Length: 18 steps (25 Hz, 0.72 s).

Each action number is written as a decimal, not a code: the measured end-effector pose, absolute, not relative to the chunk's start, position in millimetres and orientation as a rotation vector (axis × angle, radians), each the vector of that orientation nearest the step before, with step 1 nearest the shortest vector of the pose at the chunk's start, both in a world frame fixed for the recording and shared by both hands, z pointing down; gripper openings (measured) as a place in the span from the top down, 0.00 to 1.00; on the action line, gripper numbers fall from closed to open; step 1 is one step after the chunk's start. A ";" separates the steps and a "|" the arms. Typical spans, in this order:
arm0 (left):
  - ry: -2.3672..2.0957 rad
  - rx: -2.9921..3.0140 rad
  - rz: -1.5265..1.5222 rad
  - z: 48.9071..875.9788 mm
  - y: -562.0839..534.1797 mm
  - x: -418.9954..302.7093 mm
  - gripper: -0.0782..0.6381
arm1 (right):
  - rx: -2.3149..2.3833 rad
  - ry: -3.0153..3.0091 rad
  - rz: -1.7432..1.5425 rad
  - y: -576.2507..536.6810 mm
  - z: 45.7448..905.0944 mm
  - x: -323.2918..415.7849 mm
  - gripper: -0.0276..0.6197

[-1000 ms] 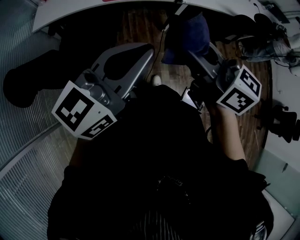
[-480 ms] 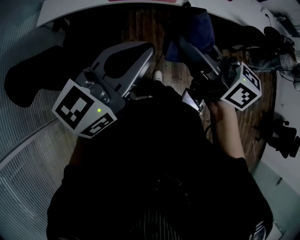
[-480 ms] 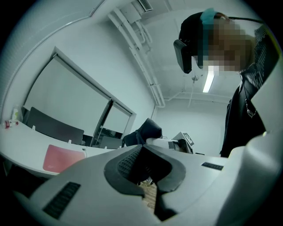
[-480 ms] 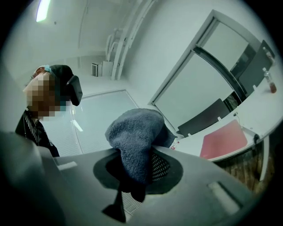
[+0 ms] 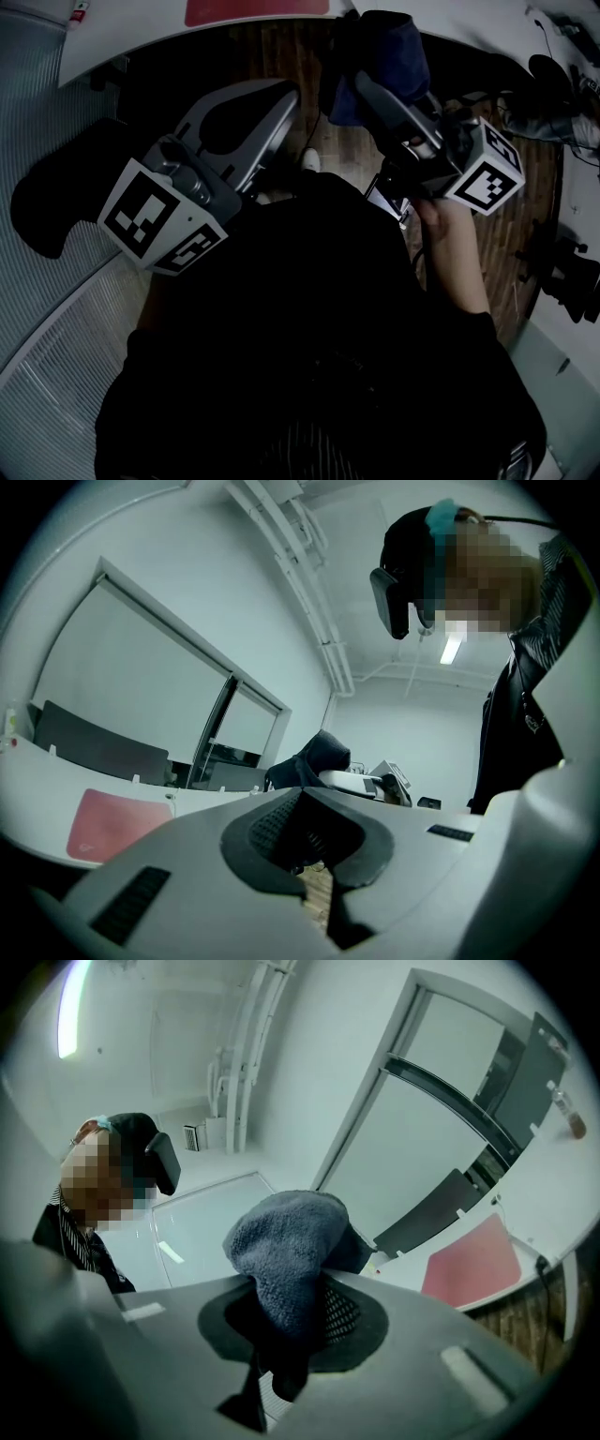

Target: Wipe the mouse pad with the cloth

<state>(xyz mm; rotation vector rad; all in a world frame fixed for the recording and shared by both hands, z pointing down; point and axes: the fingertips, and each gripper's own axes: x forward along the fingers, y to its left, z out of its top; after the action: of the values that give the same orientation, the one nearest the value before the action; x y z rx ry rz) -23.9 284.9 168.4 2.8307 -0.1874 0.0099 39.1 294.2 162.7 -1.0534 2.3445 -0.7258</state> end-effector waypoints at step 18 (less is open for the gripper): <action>-0.221 2.836 0.155 165.7 290.1 -35.5 0.88 | -0.972 2.299 -0.706 296.5 164.3 43.0 0.85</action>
<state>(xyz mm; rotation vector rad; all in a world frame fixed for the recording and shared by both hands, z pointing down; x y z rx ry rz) -35.5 290.1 165.7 2.8361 -0.2215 0.1547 43.0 296.5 164.3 -0.9721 2.2993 -0.7064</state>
